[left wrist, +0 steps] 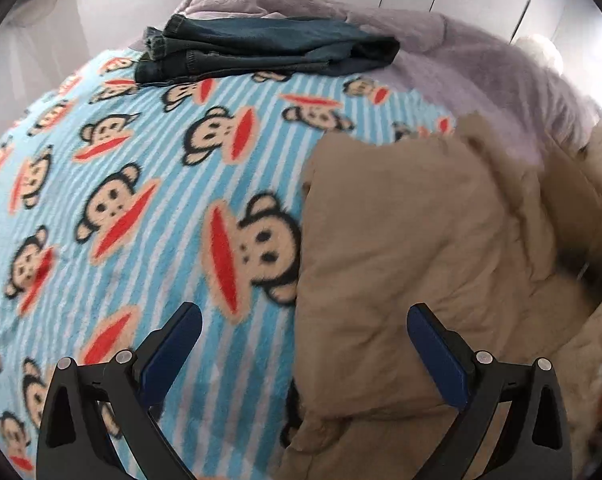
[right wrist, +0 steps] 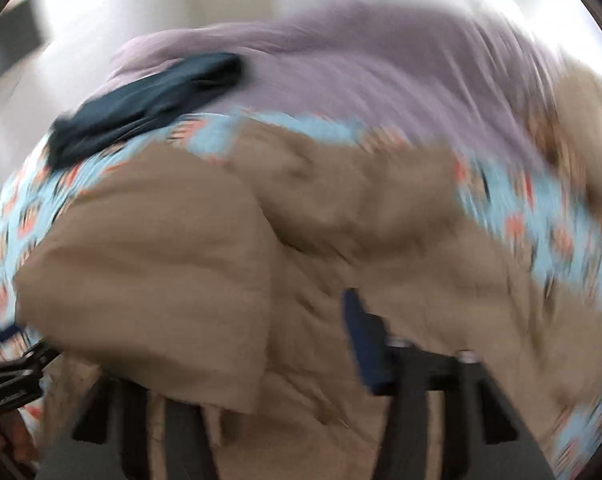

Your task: Fold large clothes

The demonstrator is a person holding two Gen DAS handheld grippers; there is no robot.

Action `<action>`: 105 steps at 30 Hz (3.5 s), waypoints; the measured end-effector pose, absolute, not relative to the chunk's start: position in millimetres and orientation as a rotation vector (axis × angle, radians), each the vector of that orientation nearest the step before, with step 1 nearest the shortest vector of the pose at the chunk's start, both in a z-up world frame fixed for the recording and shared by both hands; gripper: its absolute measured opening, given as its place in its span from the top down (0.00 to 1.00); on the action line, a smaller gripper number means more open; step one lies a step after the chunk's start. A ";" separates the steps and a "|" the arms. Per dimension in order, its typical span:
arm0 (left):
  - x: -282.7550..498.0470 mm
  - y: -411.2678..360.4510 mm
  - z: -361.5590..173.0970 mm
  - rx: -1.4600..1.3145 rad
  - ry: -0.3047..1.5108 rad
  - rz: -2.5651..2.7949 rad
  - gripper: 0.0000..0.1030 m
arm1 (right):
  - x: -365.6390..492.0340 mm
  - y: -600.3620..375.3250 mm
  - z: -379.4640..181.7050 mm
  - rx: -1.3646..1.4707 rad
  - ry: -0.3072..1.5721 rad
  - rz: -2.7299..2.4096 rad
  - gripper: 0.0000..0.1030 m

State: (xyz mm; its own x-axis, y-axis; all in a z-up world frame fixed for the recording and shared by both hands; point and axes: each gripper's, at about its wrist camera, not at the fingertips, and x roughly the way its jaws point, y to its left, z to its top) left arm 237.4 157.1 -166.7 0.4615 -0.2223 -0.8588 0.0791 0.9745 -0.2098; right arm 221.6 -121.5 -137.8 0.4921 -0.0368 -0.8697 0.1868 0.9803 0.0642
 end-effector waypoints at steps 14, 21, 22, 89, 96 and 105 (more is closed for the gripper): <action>300.2 151.4 -174.4 -0.327 1.154 -0.351 0.77 | 196.6 -219.2 -193.4 0.782 1.101 -0.059 0.89; 293.6 132.2 -175.4 -0.084 1.086 -0.234 0.82 | 187.3 -198.1 -164.8 0.483 1.053 -0.093 0.92; 295.4 131.9 -183.0 -0.070 1.100 -0.216 0.82 | 188.7 -200.6 -176.4 0.497 1.088 -0.098 0.92; 73.5 -103.7 -109.6 0.200 1.187 -0.315 0.00 | -18.6 -370.2 -138.4 0.845 1.084 -0.199 0.00; 75.5 -132.5 -116.0 0.214 1.216 -0.318 0.00 | -35.6 -451.0 -158.4 0.983 1.067 -0.292 0.00; 80.5 -159.2 -123.2 0.208 1.231 -0.336 0.00 | -60.6 -561.7 -187.2 1.269 0.842 -0.410 0.00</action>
State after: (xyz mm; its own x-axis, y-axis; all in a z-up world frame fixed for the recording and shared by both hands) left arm 80.5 -159.2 -123.2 0.2935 -0.1391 -0.9458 0.3609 0.9323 -0.0251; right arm -60.6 -561.7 -187.2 0.6453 0.1724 -0.7443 0.6921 0.2806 0.6650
